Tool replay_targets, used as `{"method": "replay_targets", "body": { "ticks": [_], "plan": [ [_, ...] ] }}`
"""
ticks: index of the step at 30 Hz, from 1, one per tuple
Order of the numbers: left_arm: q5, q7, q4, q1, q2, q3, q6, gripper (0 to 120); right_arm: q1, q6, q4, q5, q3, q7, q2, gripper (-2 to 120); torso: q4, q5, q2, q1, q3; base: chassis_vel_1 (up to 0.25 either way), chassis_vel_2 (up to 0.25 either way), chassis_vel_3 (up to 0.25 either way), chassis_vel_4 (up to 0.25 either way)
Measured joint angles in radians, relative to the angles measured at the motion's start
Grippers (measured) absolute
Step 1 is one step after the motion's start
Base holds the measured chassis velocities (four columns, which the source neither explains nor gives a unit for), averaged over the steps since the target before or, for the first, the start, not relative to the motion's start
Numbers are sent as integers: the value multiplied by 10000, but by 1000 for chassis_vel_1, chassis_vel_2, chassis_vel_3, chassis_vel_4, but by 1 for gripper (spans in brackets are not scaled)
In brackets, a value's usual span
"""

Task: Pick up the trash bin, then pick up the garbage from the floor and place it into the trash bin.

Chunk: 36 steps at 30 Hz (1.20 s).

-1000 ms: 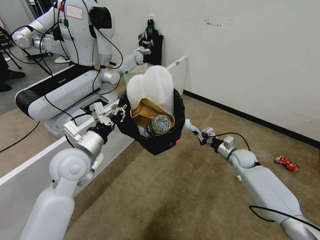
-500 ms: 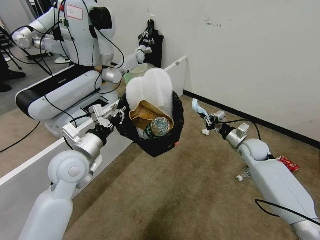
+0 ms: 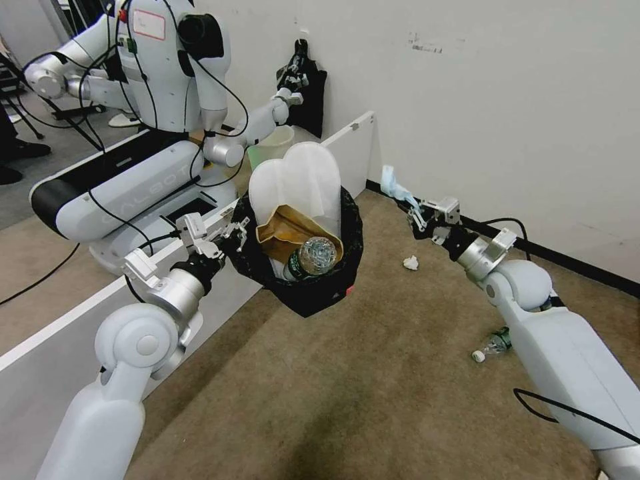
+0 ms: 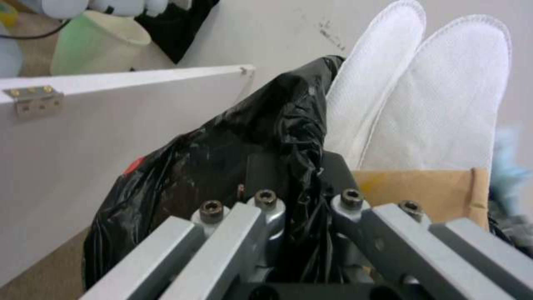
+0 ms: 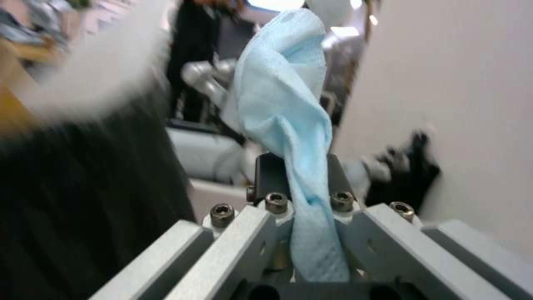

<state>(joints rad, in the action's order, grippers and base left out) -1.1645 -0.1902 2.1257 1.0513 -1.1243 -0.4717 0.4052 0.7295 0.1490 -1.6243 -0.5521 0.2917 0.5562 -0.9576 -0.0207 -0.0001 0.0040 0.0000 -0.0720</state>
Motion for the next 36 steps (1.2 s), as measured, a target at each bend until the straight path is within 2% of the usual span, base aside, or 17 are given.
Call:
{"method": "replay_targets", "body": {
  "ticks": [11,14,36],
  "plan": [
    [-105,-309,-281,-6,-1,229,76,4,-72,117,-1466,-574,-350,523,356,0,-1,0,0,0,0,0,0,0,0],
    [-40,-375,-432,-86,-29,456,105,4,-142,183,-1784,-902,-608,765,480,0,-2,0,0,0,0,0,0,0,0],
    [95,-338,-1157,-801,-363,1150,66,4,-524,198,-2012,-1007,-1727,1022,764,0,-2,1,0,0,0,0,0,0,0]
  ]
}}
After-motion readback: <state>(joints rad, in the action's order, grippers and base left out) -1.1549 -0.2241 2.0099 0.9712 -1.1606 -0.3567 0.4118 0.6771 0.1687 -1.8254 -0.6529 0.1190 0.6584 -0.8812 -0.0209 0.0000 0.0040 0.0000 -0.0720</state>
